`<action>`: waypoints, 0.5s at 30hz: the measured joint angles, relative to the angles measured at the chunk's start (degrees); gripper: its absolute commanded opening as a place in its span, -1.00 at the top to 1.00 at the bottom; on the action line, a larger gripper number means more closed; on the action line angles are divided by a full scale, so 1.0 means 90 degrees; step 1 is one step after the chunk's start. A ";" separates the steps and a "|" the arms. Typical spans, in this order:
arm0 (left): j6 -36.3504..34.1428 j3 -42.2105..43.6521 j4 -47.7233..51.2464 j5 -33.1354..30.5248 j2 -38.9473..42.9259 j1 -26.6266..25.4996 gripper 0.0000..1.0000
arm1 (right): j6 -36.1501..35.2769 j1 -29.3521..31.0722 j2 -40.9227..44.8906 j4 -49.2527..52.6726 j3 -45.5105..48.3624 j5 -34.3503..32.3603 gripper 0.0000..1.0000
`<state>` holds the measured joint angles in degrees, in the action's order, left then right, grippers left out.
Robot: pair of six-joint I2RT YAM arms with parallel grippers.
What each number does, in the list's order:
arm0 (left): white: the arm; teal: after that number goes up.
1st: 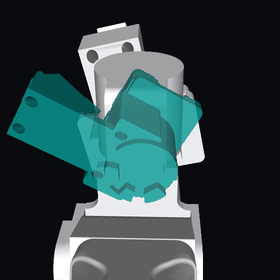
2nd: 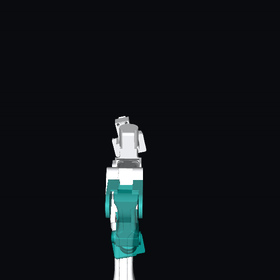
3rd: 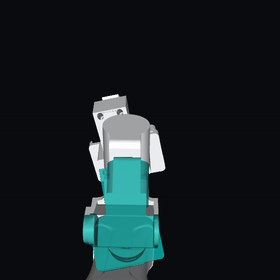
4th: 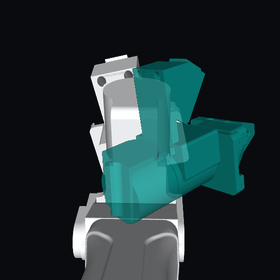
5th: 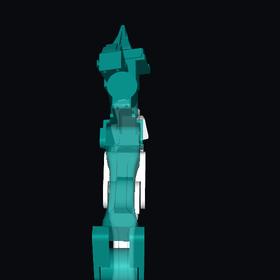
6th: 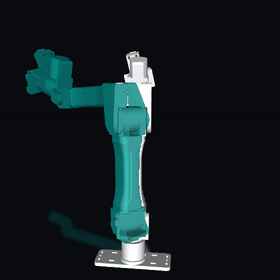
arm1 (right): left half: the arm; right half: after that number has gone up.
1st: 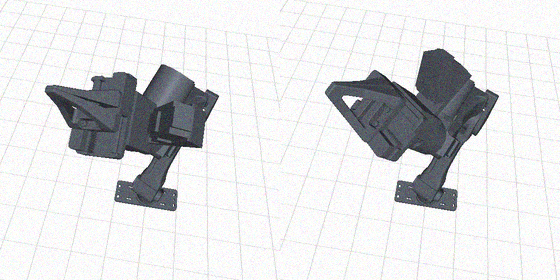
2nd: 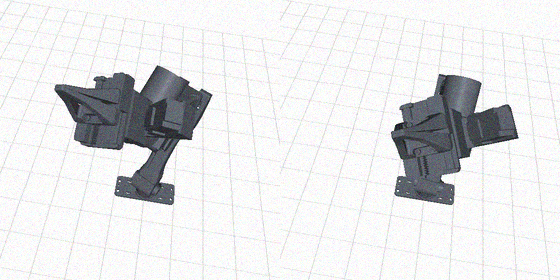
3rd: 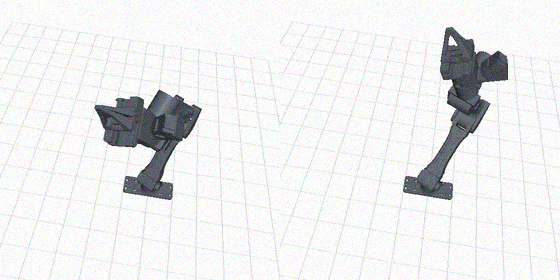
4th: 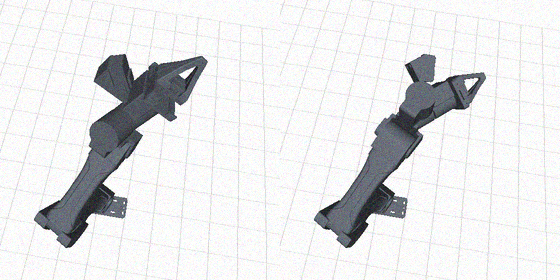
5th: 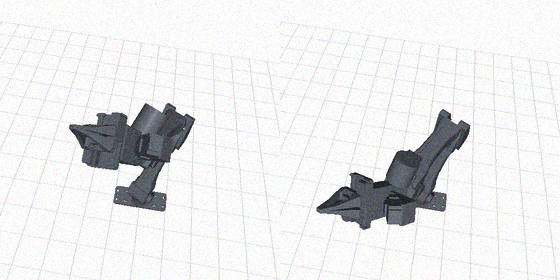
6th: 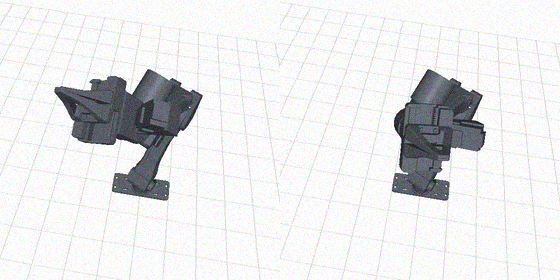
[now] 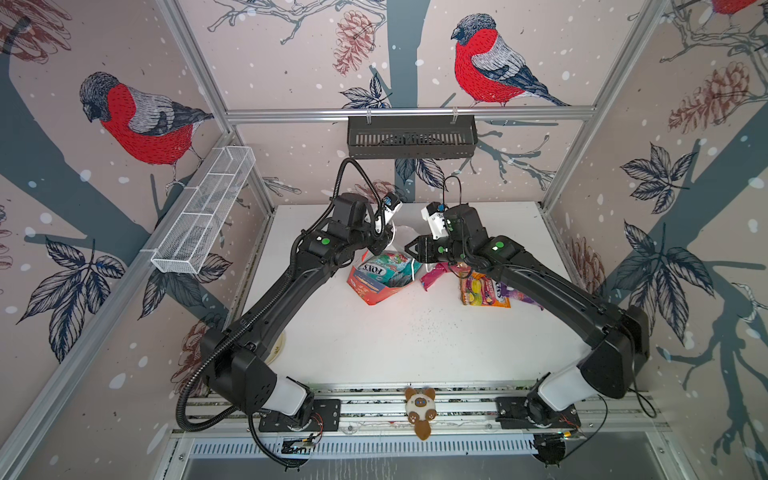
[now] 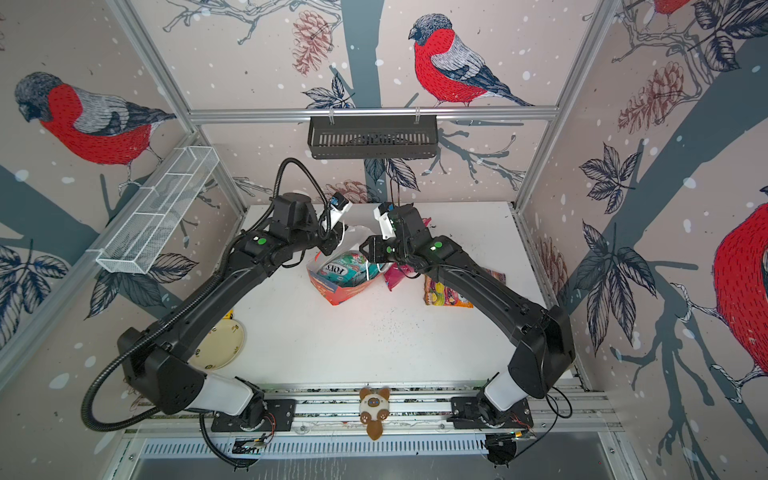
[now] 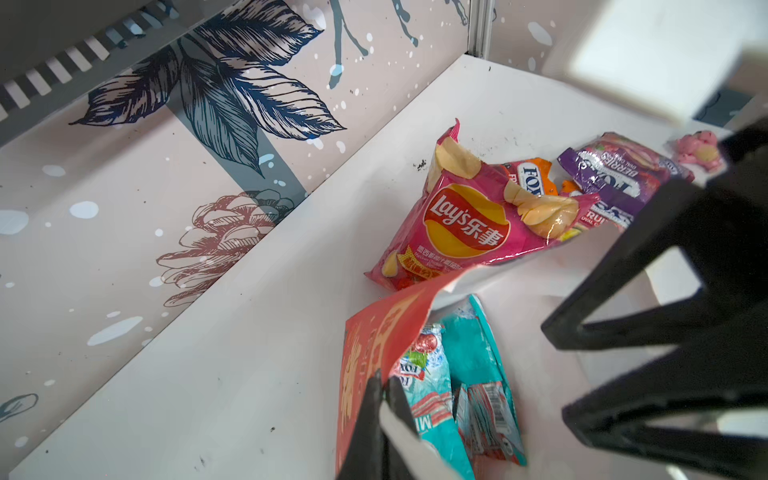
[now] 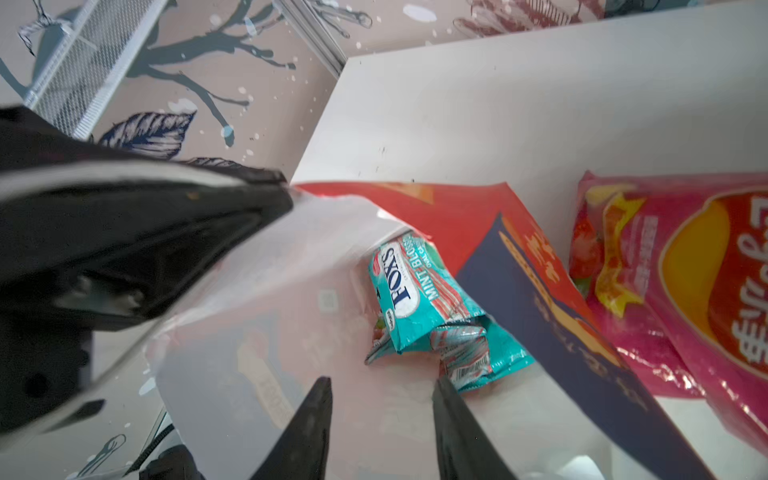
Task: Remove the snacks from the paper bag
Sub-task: 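Tilt the bag with the left gripper while the right gripper nears its opening, then lower the right gripper into the tilted bag toward the teal Fox's packets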
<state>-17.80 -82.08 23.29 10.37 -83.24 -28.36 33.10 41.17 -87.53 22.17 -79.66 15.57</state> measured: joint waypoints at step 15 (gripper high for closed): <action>0.0658 -0.0359 0.0012 -0.1268 -0.0146 -0.0032 1.00 | 0.0461 0.0352 0.0219 -0.0471 0.1411 -0.0709 0.14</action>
<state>-11.88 -85.32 23.40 -1.04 -84.55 -28.64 37.26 44.34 -85.56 17.93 -66.96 9.19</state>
